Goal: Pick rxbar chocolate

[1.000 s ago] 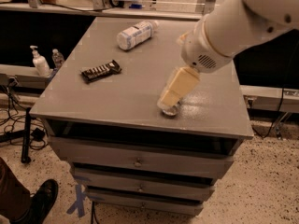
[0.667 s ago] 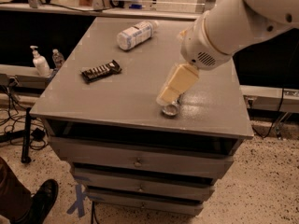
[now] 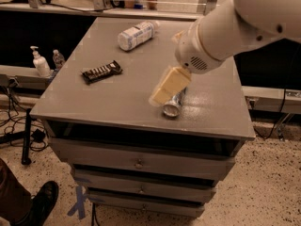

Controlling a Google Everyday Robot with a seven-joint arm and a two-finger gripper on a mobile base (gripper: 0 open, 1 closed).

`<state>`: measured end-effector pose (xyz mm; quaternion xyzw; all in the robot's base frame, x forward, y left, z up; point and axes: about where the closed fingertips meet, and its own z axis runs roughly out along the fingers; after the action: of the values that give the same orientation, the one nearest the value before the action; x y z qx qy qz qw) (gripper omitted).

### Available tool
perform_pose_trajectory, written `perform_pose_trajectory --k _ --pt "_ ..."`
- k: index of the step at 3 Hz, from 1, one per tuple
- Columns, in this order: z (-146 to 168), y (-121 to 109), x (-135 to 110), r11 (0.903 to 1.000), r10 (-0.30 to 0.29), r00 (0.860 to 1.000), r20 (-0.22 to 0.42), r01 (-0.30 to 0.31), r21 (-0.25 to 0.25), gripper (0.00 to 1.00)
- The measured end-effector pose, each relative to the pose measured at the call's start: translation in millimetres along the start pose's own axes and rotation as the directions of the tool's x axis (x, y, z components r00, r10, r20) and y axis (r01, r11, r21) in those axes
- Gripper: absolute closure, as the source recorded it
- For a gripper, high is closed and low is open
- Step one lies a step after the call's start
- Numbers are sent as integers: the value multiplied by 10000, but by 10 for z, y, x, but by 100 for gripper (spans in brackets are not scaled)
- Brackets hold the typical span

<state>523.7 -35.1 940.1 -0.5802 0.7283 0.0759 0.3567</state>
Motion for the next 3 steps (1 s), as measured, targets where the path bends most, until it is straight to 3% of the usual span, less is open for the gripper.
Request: perform_pose_trajectory --k 1,3 --pt "349 4 -270 9997 213 9949 982 -197 -175 0" --pt "1154 10 -741 9945 951 9664 2386 -816 -658 0"
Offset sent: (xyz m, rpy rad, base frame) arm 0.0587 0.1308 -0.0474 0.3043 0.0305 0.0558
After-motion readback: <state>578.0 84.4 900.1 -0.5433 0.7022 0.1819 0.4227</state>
